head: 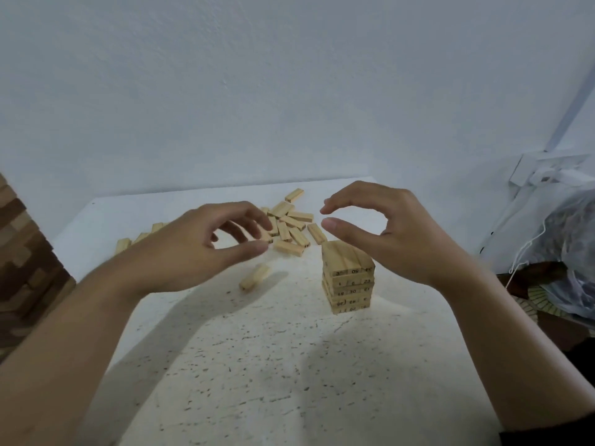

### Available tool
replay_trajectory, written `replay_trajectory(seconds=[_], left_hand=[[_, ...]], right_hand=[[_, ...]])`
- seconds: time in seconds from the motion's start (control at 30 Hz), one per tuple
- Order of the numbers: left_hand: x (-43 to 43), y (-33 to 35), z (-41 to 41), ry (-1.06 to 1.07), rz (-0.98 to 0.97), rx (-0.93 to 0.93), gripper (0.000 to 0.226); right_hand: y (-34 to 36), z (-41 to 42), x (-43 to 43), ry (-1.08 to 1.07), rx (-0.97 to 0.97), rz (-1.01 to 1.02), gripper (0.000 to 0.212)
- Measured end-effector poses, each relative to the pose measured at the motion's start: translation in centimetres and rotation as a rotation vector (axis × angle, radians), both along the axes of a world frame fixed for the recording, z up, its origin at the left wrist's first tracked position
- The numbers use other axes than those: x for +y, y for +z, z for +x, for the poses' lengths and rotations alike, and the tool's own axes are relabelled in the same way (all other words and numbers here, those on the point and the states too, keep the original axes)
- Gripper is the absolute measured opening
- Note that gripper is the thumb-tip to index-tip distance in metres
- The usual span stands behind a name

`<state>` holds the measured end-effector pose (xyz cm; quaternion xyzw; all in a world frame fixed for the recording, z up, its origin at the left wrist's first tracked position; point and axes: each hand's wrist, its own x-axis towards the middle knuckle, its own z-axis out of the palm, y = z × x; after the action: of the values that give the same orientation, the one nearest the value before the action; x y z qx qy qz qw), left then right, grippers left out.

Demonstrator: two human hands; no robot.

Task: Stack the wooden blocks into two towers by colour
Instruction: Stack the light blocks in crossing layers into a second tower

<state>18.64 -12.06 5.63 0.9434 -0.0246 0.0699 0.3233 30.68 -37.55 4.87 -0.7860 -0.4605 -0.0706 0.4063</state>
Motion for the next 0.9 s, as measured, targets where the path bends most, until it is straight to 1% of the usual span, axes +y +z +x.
replay_trajectory(seconds=[0.1,0.17,0.2,0.23,0.3,0.33,0.4,0.5,0.57,0.7,0.77,0.83,0.9], left_hand=[[1.6,-0.9,-1.0,0.082,0.045,0.006,0.015],[2.2,-2.5,-1.5,0.113,0.112,0.03,0.013],[2.3,-3.4,-1.8,0.119,0.143,0.031,0.017],[2.2,-4.3,-2.0,0.115,0.185,0.033,0.027],[1.9,-5.9,-2.6,0.084,0.318,0.069,0.053],[1.5,-6.6,-2.8,0.059,0.395,0.095,0.059],[1.0,-7.3,-3.5,0.003,0.509,0.13,0.056],[1.5,-7.2,-4.3,-0.005,0.58,0.106,0.049],[2.6,-6.7,-4.9,0.069,0.563,0.095,0.041],[4.7,-6.3,-6.4,0.197,0.453,0.121,0.034],[5.3,-6.4,-7.0,0.246,0.351,0.107,0.033],[5.6,-6.5,-7.3,0.323,0.205,0.068,0.036],[5.6,-6.8,-7.2,0.42,0.124,0.063,0.045]], right_hand=[[0.5,-1.8,1.5,0.043,-0.113,0.048,0.015],[0.6,-3.3,2.7,0.086,-0.15,0.067,0.01],[0.5,-3.9,3.4,0.098,-0.169,0.064,0.009],[0.3,-4.4,4.0,0.102,-0.181,0.053,0.009],[-0.5,-5.3,5.5,0.093,-0.183,0.021,0.01],[-1.0,-5.4,6.1,0.076,-0.176,0.003,0.012],[-2.0,-5.8,7.3,0.032,-0.143,-0.035,0.016],[-3.0,-6.0,8.5,-0.04,-0.052,-0.094,0.022],[-3.6,-6.1,9.3,-0.071,-0.01,-0.149,0.024],[-4.7,-6.1,11.4,-0.092,0.046,-0.247,0.026],[-5.2,-5.9,12.8,-0.086,0.051,-0.28,0.026],[-5.4,-5.7,14.4,-0.078,0.054,-0.304,0.027],[-5.5,-5.2,16.1,-0.085,0.061,-0.306,0.029]])
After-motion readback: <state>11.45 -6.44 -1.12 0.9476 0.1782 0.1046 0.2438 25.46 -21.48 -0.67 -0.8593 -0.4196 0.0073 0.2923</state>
